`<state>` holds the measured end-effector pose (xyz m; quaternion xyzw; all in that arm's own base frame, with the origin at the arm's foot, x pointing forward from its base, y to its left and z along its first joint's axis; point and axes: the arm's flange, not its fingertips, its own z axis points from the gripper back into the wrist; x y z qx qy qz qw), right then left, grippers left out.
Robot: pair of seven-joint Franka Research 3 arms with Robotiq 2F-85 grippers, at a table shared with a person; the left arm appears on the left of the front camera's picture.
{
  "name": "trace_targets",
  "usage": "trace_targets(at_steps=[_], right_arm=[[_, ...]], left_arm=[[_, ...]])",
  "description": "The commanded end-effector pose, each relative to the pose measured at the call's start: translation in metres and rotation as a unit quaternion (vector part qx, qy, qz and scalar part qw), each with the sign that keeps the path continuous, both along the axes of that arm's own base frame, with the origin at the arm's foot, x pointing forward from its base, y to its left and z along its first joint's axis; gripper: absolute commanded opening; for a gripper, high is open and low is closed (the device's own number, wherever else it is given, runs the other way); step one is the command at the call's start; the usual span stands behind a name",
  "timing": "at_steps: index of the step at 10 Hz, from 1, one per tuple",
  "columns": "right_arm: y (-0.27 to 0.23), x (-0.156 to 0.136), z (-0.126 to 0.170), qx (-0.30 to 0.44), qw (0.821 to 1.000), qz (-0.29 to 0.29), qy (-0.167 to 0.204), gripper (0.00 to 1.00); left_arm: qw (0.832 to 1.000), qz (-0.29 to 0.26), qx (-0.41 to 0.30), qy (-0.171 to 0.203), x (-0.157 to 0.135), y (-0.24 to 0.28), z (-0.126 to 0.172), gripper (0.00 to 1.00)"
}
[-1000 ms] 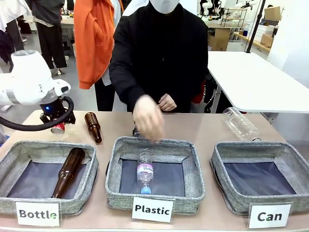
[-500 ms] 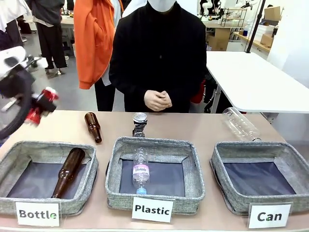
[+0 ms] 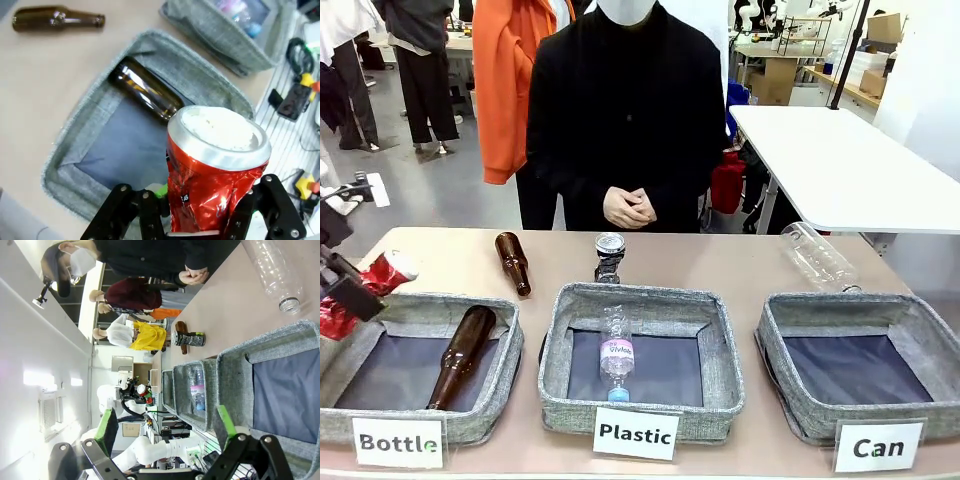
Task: Sort the can waste into the basket.
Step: Pick up the can waste from the table and place it in the right Fabric basket.
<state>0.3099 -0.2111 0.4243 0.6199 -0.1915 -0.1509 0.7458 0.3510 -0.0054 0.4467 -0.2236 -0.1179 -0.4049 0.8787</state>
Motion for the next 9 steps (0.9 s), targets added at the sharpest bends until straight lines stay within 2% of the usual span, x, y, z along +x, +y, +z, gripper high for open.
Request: trace_targets(at_steps=[1, 3, 4, 5, 6, 7, 9], right_arm=[[-0.002, 0.0, 0.002, 0.001, 1.0, 0.005, -0.004, 1.0], [0.0, 0.0, 0.0, 0.0, 1.0, 0.0, 0.0, 1.0], [-0.014, -0.017, 0.031, -0.002, 1.0, 0.008, -0.026, 1.0], [-0.025, -0.037, 0.055, -0.039, 0.997, 0.034, -0.05, 1.0], [-0.043, -0.051, 0.072, -0.097, 0.994, 0.035, -0.037, 1.0], [-0.07, -0.069, 0.084, -0.133, 0.99, 0.038, -0.031, 1.0], [-0.115, -0.107, 0.092, -0.192, 0.98, 0.033, -0.049, 1.0]], left_arm=[[0.999, 0.036, -0.007, 0.004, 0.015, -0.004, 0.005, 0.0], [1.0, 0.015, 0.0, 0.002, 0.005, 0.001, 0.002, 0.0], [1.0, -0.01, -0.01, -0.027, -0.002, -0.044, 0.008, 0.0], [0.997, -0.027, -0.011, -0.066, -0.015, -0.093, 0.028, 0.0], [0.993, -0.056, -0.01, -0.105, -0.025, -0.141, 0.048, 0.0], [0.983, -0.109, -0.011, -0.147, -0.033, -0.194, 0.064, 0.0], [0.959, -0.168, -0.041, -0.226, -0.034, -0.294, 0.089, 0.0]])
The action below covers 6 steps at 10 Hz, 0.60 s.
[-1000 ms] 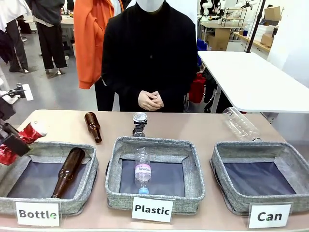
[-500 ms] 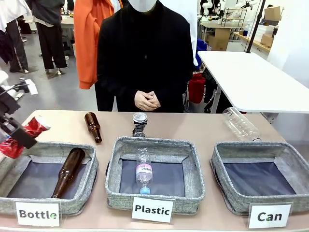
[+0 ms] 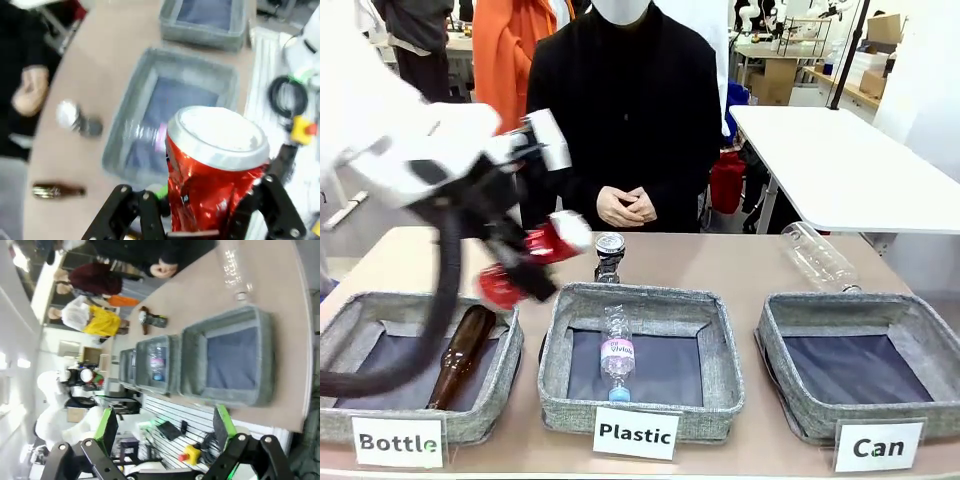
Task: Sort the can waste into the basket.
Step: Pick up the can waste from the table and place it in the right Fabric basket.
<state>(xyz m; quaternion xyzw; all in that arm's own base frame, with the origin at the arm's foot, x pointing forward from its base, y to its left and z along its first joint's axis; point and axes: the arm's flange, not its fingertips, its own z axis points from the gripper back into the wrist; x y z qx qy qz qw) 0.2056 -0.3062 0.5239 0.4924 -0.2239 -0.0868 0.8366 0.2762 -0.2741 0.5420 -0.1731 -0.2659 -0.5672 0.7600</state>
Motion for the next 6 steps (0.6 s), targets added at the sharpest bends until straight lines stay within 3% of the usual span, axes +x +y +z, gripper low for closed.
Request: trace_targets(at_steps=[1, 3, 5, 6], right_arm=[[-0.036, -0.017, -0.009, -0.058, 0.997, 0.019, -0.038, 1.0], [-0.06, -0.031, -0.023, -0.111, 0.991, 0.029, -0.069, 1.0], [-0.089, -0.042, -0.024, -0.099, 0.991, 0.015, -0.09, 1.0], [-0.102, -0.047, -0.025, -0.086, 0.991, 0.004, -0.101, 1.0]], left_arm=[[0.996, -0.063, -0.036, -0.059, 0.044, -0.086, 0.006, 0.0], [0.98, -0.143, -0.046, -0.129, 0.032, -0.225, 0.021, 0.0], [0.969, -0.183, -0.017, -0.167, 0.019, -0.319, -0.004, 0.0], [0.966, -0.201, -0.006, -0.162, 0.021, -0.354, -0.024, 0.0]])
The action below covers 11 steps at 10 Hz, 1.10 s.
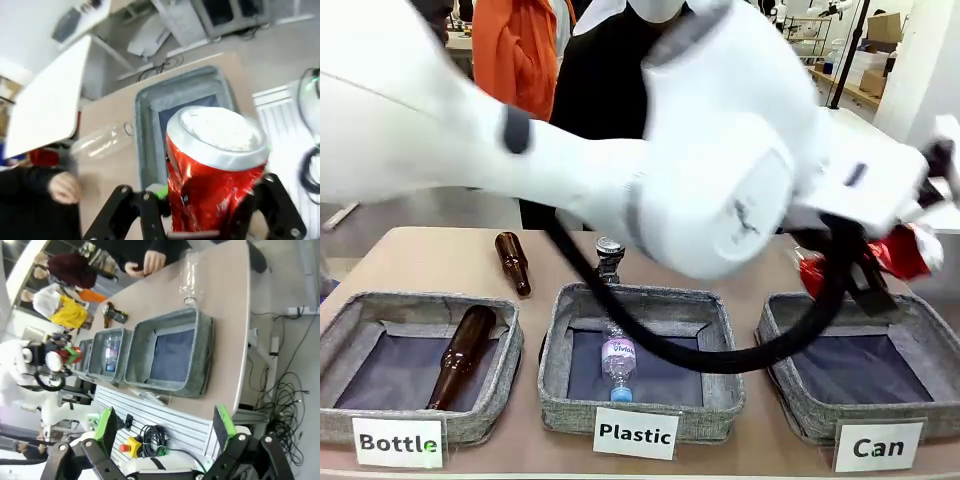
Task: Sort the can waste into the basket.
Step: Pick up the can waste from the table and place it in the right Fabric basket.
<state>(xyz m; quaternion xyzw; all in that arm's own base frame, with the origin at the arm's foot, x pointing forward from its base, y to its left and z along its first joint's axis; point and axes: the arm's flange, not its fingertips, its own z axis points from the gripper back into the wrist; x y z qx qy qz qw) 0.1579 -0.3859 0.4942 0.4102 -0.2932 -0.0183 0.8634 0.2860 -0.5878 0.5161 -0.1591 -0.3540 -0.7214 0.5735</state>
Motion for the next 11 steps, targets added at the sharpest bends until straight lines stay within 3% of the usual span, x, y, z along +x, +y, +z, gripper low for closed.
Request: trace_targets(at_steps=[1, 3, 5, 6, 7, 8, 9, 11], right_arm=[[0.011, 0.004, 0.004, -0.003, 1.0, 0.008, 0.008, 1.0], [0.011, 0.004, 0.004, -0.003, 1.0, 0.008, 0.008, 1.0], [0.011, 0.004, 0.004, -0.003, 1.0, 0.008, 0.008, 1.0], [0.011, 0.004, 0.004, -0.003, 1.0, 0.008, 0.008, 1.0], [0.011, 0.004, 0.004, -0.003, 1.0, 0.008, 0.008, 1.0], [0.011, 0.004, 0.004, -0.003, 1.0, 0.008, 0.008, 1.0], [0.011, 0.004, 0.004, -0.003, 1.0, 0.008, 0.008, 1.0], [0.011, 0.004, 0.004, -0.003, 1.0, 0.008, 0.008, 1.0]], left_arm=[[0.999, 0.012, 0.033, -0.038, 0.016, -0.071, -0.021, 0.0], [0.998, 0.009, 0.056, -0.017, 0.02, -0.09, -0.045, 0.0], [0.997, 0.006, 0.067, -0.024, 0.018, -0.091, -0.056, 0.0], [0.997, 0.004, 0.069, -0.02, 0.017, -0.089, -0.057, 0.13], [0.997, 0.006, 0.071, -0.02, 0.016, -0.089, -0.057, 0.55], [0.997, 0.009, 0.076, -0.023, 0.017, -0.084, -0.058, 0.7], [0.997, 0.01, 0.073, -0.026, 0.017, -0.082, -0.059, 1.0], [0.997, 0.012, 0.075, -0.025, 0.019, -0.083, -0.058, 1.0]])
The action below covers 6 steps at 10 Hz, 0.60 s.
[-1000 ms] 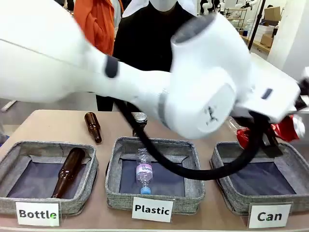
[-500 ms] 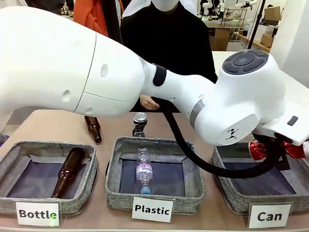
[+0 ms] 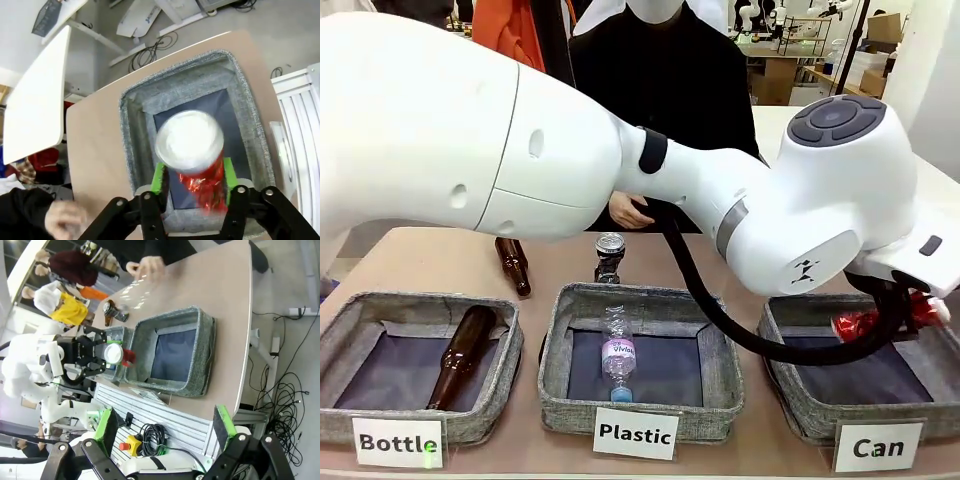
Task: Sort the can waste into the basket.
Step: Pick up the can waste from the table and place it in the right Fabric basket.
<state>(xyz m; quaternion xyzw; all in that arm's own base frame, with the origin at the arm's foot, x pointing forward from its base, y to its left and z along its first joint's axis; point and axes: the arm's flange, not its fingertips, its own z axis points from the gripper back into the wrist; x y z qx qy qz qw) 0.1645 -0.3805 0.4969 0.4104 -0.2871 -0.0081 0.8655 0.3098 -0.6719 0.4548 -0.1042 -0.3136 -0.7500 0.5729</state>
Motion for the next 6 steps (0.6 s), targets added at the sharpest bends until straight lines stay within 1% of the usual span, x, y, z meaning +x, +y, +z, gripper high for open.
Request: trace_targets(at_steps=[1, 2, 3, 5, 6], right_arm=[[0.006, -0.0027, 0.0008, 0.0, 1.0, -0.004, 0.006, 1.0], [0.006, -0.0027, 0.0008, 0.0, 1.0, -0.004, 0.006, 1.0], [0.006, -0.0027, 0.0008, 0.0, 1.0, -0.004, 0.006, 1.0], [0.006, -0.0027, 0.0008, 0.0, 1.0, -0.004, 0.006, 1.0], [0.006, -0.0027, 0.0008, 0.0, 1.0, -0.004, 0.006, 1.0]], left_arm=[[1.0, 0.016, 0.003, -0.004, -0.0045, 0.0029, 0.0025, 0.92], [1.0, 0.017, 0.002, -0.004, -0.0052, 0.0042, 0.002, 1.0], [1.0, 0.02, 0.0, -0.005, -0.0052, 0.0044, 0.002, 1.0], [0.999, 0.039, 0.008, 0.011, -0.0005, 0.0057, 0.0025, 1.0], [0.998, 0.046, 0.016, 0.033, 0.0015, 0.0085, 0.0043, 1.0]])
